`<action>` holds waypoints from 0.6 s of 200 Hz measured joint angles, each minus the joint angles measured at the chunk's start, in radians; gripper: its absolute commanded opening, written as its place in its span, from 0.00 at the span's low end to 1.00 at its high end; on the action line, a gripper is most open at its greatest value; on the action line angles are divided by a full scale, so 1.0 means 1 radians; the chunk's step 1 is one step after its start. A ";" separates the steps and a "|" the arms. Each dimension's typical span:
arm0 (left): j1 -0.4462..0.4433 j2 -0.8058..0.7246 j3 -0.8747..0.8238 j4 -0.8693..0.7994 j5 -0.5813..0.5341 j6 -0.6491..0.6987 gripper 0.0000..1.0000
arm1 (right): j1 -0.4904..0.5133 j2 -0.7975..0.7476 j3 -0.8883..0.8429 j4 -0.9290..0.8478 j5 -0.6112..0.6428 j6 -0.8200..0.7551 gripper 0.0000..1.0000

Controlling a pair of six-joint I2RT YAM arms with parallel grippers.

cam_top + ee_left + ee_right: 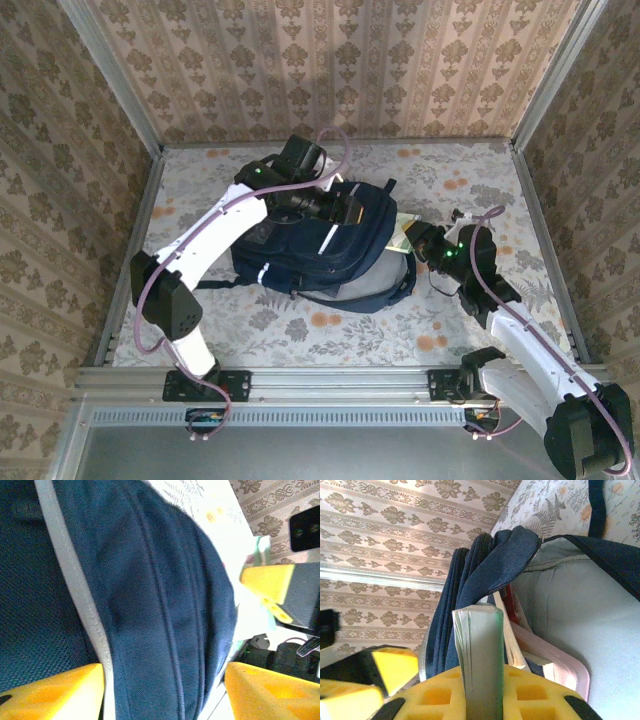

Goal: Pack books, pencil case, and school supplies into a backpack

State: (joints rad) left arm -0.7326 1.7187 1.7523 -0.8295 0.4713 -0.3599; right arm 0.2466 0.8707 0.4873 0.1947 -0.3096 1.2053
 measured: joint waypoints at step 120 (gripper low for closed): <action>-0.274 0.235 0.234 -0.160 -0.330 0.111 0.64 | -0.005 -0.003 -0.031 0.026 -0.018 0.056 0.14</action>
State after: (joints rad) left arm -1.0069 1.9541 1.9865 -0.9894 0.1413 -0.2493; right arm 0.2420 0.8677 0.4568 0.2211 -0.3271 1.2617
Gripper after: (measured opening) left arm 0.663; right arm 0.178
